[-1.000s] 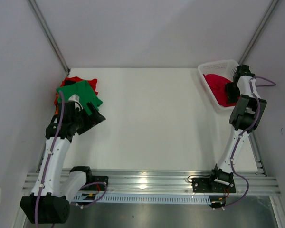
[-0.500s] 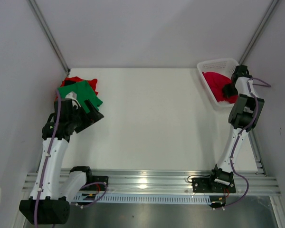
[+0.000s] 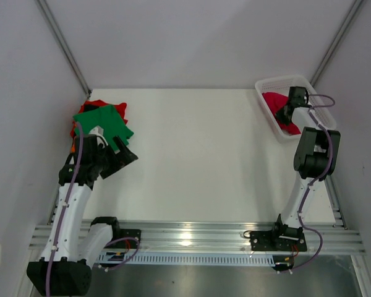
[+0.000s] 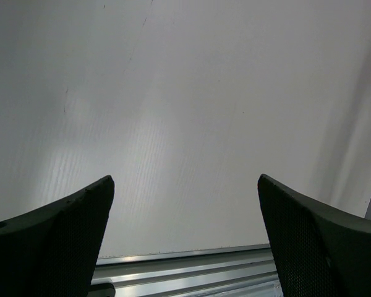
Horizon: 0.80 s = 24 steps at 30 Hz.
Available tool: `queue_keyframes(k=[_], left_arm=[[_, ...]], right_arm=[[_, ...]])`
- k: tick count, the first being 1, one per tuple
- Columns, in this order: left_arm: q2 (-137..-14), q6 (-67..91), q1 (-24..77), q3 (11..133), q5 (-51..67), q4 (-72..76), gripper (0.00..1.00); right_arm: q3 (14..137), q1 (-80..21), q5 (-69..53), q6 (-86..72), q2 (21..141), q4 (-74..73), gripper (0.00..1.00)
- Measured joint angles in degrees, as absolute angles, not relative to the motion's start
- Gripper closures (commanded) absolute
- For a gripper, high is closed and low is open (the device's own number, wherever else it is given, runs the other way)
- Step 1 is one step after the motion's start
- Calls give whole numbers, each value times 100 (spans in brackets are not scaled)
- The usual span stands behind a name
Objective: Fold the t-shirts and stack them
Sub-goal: Grab crumpled tshirt from bin with the right arm
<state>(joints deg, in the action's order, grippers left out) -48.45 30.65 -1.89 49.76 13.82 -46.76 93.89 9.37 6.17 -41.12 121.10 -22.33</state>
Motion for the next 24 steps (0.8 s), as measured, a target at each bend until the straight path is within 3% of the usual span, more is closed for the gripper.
queue_keyframes(k=[11, 24], left_arm=[[-4858, 3098, -189, 4565, 1726, -4366, 1], [-4869, 3035, -189, 4532, 1999, -4121, 0]], right_arm=[[8764, -34, 945, -2674, 10158, -1413, 100], [9229, -740, 1892, -1984, 9102, -1306, 100]])
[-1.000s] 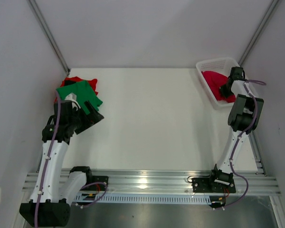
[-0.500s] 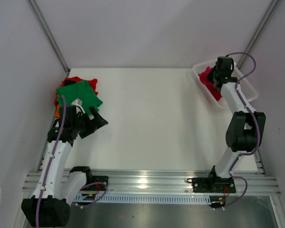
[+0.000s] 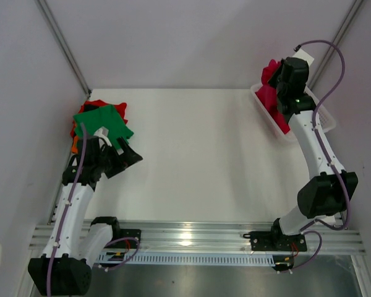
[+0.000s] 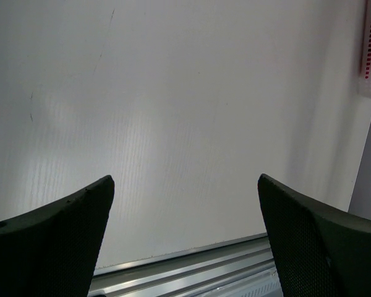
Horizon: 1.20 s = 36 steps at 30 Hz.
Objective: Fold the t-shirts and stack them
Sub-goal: Grab crumpled tshirt from bin with the right arm, then move the tshirt to the center of the board
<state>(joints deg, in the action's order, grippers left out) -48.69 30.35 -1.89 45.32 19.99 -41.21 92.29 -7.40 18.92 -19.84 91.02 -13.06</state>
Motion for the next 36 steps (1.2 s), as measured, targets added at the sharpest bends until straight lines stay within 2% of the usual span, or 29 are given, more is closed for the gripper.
queue_keyframes(k=[12, 25, 31, 36], left_arm=[[-4871, 3035, -189, 4104, 2174, -4018, 1], [-5146, 3059, -189, 3927, 2552, -3514, 3], [-5264, 3061, -189, 3879, 2620, -3402, 3], [-5273, 3063, -189, 3879, 2617, -3334, 3]], right_arm=[[10108, -1706, 1413, -1424, 7756, -1063, 100], [11909, -1927, -1221, -2309, 7408, -1131, 100], [11883, -1927, -2187, -3632, 7360, -622, 100], [10634, -2043, -2596, -4890, 7109, 189, 100]])
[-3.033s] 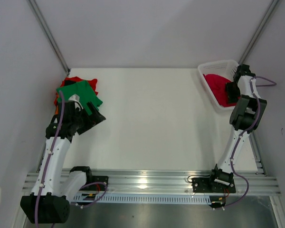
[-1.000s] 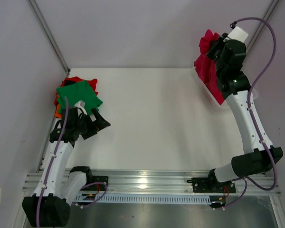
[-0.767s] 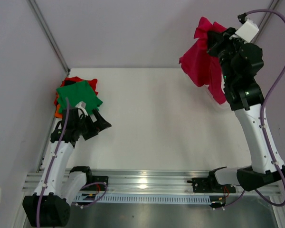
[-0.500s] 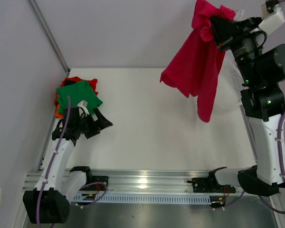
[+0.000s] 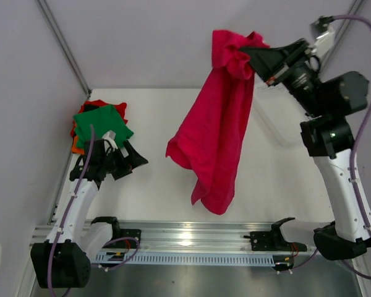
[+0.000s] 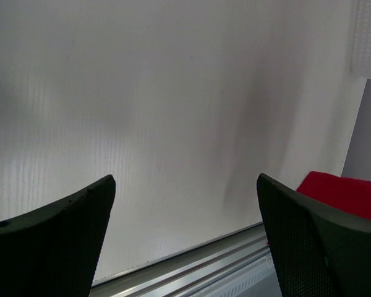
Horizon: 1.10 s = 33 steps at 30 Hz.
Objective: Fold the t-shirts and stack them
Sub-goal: Move the tshirt to the center of the board
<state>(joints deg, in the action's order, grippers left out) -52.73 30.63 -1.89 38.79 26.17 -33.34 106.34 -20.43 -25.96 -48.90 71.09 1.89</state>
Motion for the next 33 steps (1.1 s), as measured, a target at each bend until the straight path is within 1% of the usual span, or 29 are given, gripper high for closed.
queue_keyframes(k=[6, 9, 14, 17, 19, 20, 21, 22, 23, 25, 26, 28, 33], left_arm=[[-5339, 3109, -189, 3879, 2620, -3232, 3], [-5393, 3135, -189, 3879, 2620, -3210, 3], [-5411, 3146, -189, 3881, 2620, -3221, 3], [-5413, 3142, -189, 3905, 2615, -3260, 4], [-5413, 3135, -189, 3948, 2615, -3299, 3], [-5413, 3129, -189, 3968, 2613, -3312, 3], [-5413, 3120, -189, 3988, 2613, -3323, 3], [-5413, 3107, -189, 4003, 2615, -3330, 3], [-5413, 3100, -189, 4012, 2615, -3339, 4], [-5413, 3096, -191, 4014, 2615, -3358, 3], [-5413, 3096, -189, 4014, 2617, -3363, 3], [-5413, 3096, -189, 4014, 2620, -3361, 3], [-5463, 3100, -191, 4014, 2709, -3350, 4]], right_arm=[[9351, -2915, -2585, -5229, 7207, -292, 100], [8440, -3087, -2427, -5227, 7098, -532, 100], [6497, -2676, -1739, -5068, 6724, -1070, 100], [5964, -2405, -1271, -4869, 6722, -1455, 100], [5874, -2377, -952, -4707, 6722, -1747, 100], [5874, -2388, -838, -4639, 6722, -1820, 98], [5874, -2394, -698, -4567, 6716, -1863, 88], [5874, -2394, -578, -4512, 6711, -1887, 54], [5874, -2397, -482, -4501, 6709, -1911, 45], [5874, -2405, -244, -4407, 6707, -1959, 33], [5874, -2416, -134, -4379, 6707, -1964, 29], [5865, -2429, 47, -4316, 6692, -1957, 17], [5651, -2574, 445, -4117, 6340, -1957, 14]])
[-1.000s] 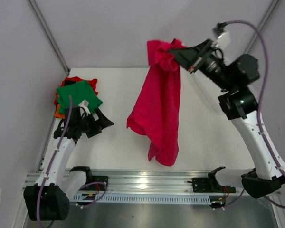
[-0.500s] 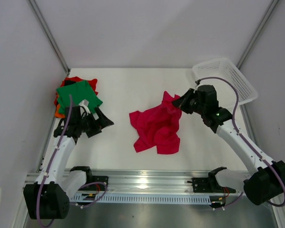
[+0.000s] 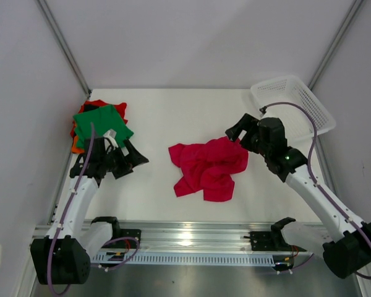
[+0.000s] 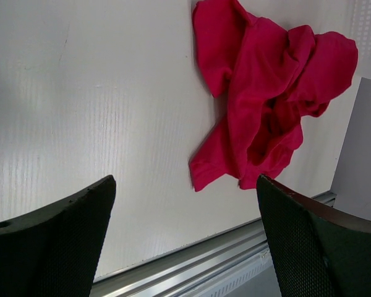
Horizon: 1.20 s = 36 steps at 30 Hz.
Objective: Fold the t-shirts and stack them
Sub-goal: Move the tshirt to the center of the board
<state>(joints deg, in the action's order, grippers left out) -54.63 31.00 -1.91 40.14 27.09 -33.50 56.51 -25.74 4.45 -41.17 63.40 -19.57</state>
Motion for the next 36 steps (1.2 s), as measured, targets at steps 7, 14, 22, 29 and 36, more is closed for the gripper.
queue_keyframes(k=[7, 14, 22, 29, 36], left_arm=[[-5481, 3103, -189, 4012, 2759, -3295, 4], [-5605, 3118, -189, 4014, 2816, -3221, 4], [-5658, 3144, -189, 4136, 2873, -3267, 3], [-5653, 3148, -189, 4254, 2871, -3339, 3], [-5649, 3148, -189, 4274, 2869, -3402, 4]], right_arm=[[5533, -2836, 1002, -3892, 5269, -2154, 13], [4814, -3017, 773, -4309, 4995, -2217, 13], [3061, -3310, -43, -5297, 5935, -1988, 14], [3208, -3454, -163, -5284, 6075, -2161, 14], [3208, -3476, -207, -5358, 5961, -2412, 15]])
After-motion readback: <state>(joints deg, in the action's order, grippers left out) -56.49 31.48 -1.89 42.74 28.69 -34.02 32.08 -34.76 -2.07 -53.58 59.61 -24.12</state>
